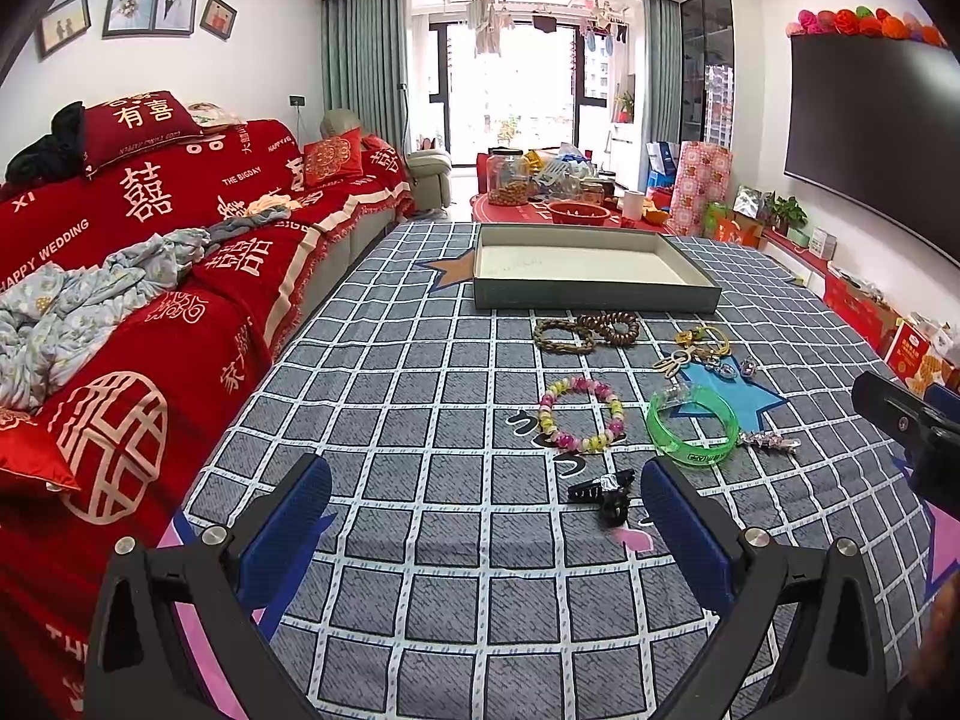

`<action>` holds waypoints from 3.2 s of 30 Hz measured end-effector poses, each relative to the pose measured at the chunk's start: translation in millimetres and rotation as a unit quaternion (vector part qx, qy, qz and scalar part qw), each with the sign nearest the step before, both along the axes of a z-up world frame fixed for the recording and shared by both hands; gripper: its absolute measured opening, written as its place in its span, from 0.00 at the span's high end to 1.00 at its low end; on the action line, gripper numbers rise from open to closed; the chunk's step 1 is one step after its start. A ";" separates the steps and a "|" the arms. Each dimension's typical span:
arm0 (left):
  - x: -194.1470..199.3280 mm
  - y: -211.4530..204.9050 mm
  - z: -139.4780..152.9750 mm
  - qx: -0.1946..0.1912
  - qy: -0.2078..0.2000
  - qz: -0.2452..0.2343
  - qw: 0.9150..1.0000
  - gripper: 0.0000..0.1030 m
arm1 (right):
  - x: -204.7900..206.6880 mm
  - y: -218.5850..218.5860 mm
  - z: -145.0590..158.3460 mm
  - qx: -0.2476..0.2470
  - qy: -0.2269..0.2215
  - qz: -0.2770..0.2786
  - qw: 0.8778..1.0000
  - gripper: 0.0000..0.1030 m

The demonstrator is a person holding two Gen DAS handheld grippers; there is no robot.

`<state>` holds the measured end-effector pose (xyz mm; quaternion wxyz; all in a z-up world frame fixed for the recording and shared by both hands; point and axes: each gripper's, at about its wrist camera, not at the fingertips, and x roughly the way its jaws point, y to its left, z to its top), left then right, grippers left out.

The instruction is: Organize jewelry

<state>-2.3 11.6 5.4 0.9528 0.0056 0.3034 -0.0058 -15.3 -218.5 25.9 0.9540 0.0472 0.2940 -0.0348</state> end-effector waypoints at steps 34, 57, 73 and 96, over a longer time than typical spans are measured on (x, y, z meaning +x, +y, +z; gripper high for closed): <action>-0.4 0.7 -0.8 -0.001 -0.001 0.000 1.000 0.00 | -0.3 0.1 0.9 0.003 0.001 -0.001 1.000 0.00; -0.5 0.3 -0.6 0.000 0.000 0.000 1.000 0.00 | -0.4 0.7 1.3 0.005 0.001 0.000 1.000 0.00; 1.7 -1.2 -1.7 -0.001 0.008 -0.005 1.000 0.00 | 0.2 2.8 -1.4 0.008 0.008 0.005 1.000 0.00; 67.1 -33.7 -44.1 -0.021 0.149 -0.091 0.984 0.00 | 88.8 -21.6 -75.2 -0.019 0.192 0.124 0.973 0.00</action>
